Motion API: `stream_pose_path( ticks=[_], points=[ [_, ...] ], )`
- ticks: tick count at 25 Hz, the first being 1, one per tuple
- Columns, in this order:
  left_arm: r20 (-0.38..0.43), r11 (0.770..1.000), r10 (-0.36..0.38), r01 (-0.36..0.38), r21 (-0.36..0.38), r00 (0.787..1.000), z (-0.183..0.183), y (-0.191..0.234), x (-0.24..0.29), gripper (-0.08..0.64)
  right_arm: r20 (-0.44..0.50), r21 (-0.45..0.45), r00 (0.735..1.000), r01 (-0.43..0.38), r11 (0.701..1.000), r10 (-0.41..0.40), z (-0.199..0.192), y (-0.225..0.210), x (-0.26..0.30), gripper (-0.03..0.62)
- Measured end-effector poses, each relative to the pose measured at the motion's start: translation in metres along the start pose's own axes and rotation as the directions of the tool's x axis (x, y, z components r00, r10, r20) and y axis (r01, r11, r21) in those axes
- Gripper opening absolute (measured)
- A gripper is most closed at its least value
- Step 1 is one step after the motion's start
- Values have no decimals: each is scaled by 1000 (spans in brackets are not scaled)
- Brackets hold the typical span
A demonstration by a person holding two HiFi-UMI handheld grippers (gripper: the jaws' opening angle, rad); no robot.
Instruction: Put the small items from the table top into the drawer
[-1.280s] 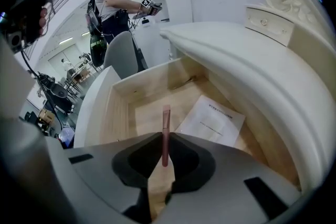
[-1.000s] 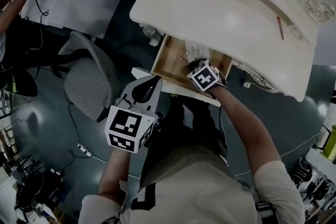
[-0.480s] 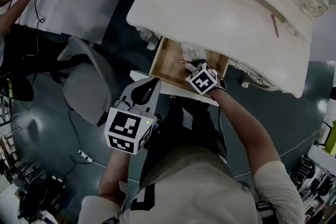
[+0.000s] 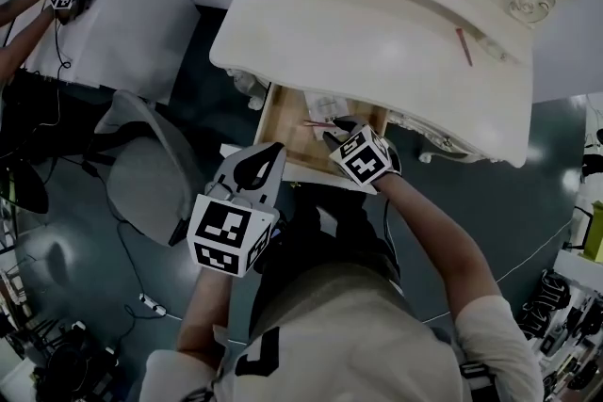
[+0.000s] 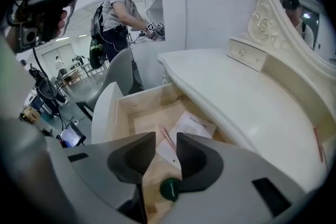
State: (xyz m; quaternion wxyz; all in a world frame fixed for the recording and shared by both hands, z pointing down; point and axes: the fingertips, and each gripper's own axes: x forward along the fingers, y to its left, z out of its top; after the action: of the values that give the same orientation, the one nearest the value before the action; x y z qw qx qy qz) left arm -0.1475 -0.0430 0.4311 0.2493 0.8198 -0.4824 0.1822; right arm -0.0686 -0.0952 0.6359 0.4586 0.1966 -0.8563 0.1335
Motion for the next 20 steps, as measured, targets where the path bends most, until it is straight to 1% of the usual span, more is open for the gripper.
stream_pose_path(
  ticks=[9, 15, 20],
  points=[
    [28, 998, -48, 47, 41, 998, 17, -18, 5, 57, 46, 42, 997, 66, 997, -68, 0, -16, -39, 132],
    [45, 990, -114, 110, 87, 992, 35, -42, 17, 57, 96, 80, 986, 127, 989, -134, 3, -35, -73, 132],
    [42, 975, -186, 179, 130, 982, 47, -71, 32, 57, 119, 135, 972, 185, 973, -201, -6, -58, -106, 132]
  ],
)
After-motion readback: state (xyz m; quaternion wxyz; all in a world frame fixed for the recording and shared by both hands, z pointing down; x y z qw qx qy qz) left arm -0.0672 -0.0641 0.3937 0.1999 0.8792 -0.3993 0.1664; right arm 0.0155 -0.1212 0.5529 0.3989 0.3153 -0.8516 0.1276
